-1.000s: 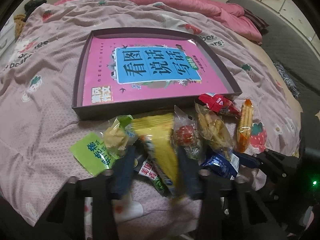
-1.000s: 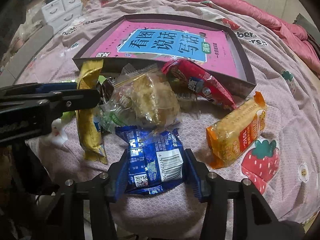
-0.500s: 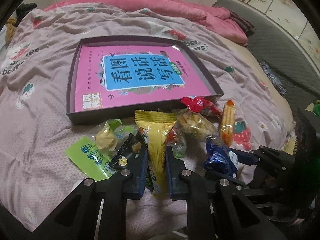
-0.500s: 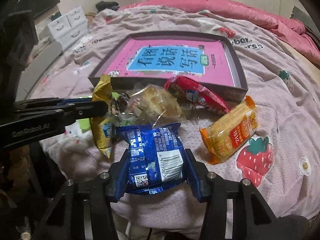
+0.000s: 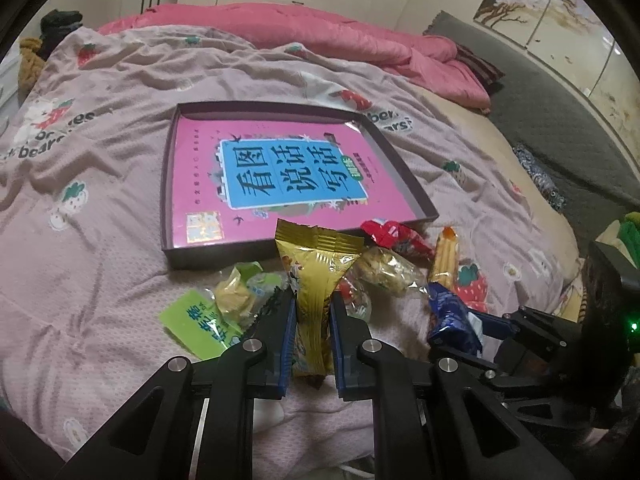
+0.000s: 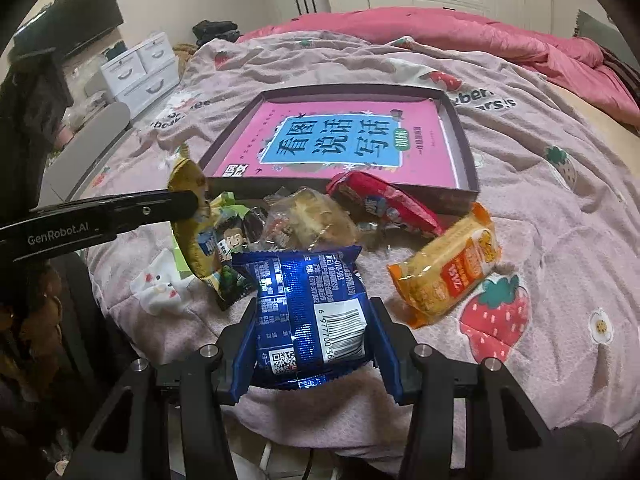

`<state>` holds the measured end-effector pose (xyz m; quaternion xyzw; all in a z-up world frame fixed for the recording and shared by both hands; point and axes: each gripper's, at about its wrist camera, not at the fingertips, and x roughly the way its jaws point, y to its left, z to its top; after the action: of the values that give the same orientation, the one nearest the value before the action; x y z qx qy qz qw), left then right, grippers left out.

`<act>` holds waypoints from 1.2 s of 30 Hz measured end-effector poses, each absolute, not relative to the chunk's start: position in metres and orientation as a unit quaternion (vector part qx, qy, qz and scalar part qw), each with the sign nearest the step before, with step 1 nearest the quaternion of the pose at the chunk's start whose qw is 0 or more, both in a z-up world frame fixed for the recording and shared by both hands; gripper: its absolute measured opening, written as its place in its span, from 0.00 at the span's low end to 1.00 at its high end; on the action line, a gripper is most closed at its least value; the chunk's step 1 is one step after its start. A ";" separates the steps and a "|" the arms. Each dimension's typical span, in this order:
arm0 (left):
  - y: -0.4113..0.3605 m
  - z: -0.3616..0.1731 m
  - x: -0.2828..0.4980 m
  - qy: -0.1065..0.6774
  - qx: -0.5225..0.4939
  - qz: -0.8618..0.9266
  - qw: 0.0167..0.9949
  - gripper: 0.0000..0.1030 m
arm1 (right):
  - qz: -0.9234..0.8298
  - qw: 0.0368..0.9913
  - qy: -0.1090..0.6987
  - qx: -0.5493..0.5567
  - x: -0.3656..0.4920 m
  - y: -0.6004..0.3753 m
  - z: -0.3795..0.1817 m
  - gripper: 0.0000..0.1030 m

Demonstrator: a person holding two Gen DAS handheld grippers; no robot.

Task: Organize snacks
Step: 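Lift yellow stick snack into tray with left tool while right carries blue packet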

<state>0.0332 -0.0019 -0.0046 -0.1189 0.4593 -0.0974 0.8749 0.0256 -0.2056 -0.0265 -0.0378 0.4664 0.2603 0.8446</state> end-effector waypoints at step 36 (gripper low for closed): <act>0.037 0.014 0.088 0.387 -0.137 -0.052 0.910 0.16 | 0.209 0.904 0.373 0.005 0.135 -0.215 -0.003 0.50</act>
<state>0.0883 0.0370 0.0142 -0.1373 0.3871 -0.0517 0.9103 0.1347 -0.2149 -0.0034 0.0051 0.3735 0.2088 0.9038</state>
